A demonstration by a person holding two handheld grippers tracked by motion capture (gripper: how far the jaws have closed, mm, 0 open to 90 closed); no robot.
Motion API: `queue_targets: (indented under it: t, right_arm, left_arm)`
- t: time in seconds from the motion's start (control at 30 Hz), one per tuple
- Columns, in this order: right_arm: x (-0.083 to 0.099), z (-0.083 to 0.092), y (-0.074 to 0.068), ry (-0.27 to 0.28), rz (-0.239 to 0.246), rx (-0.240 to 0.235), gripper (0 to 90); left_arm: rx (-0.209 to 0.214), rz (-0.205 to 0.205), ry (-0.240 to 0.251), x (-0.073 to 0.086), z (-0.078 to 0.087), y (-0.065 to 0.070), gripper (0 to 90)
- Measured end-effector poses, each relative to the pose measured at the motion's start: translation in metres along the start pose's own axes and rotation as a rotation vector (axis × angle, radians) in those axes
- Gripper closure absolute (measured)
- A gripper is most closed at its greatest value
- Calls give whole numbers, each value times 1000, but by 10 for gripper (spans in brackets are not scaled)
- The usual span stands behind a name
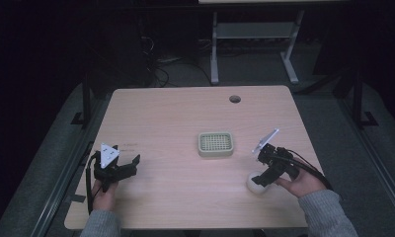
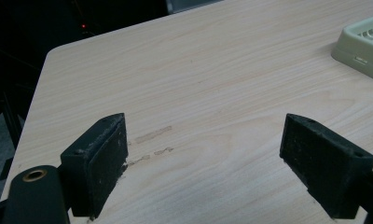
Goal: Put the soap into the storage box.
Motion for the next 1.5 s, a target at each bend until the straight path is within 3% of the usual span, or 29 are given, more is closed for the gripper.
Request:
queue_targets:
  t: [0.43,0.63,1.5]
  right_arm:
    - [1,-15,-3,-64,8,-53,180]
    - [6,-24,-5,-93,-12,-76,174]
    - [18,-53,-13,-187,5,-97,171]
  left_arm:
    - [3,-8,-4,0,-1,1,148]
    - [2,-2,0,0,0,0,148]
    - [0,10,0,0,-1,-1,148]
Point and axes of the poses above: each handheld gripper's, and its own axes: z roughly backward along the jaws, x roughly out of its underside, y roughly to its right, the point moved 10 cm from there along -z, roughly forward along the jaws, and after that the axes turned 15 degrees about z, right-handed, at the moved point
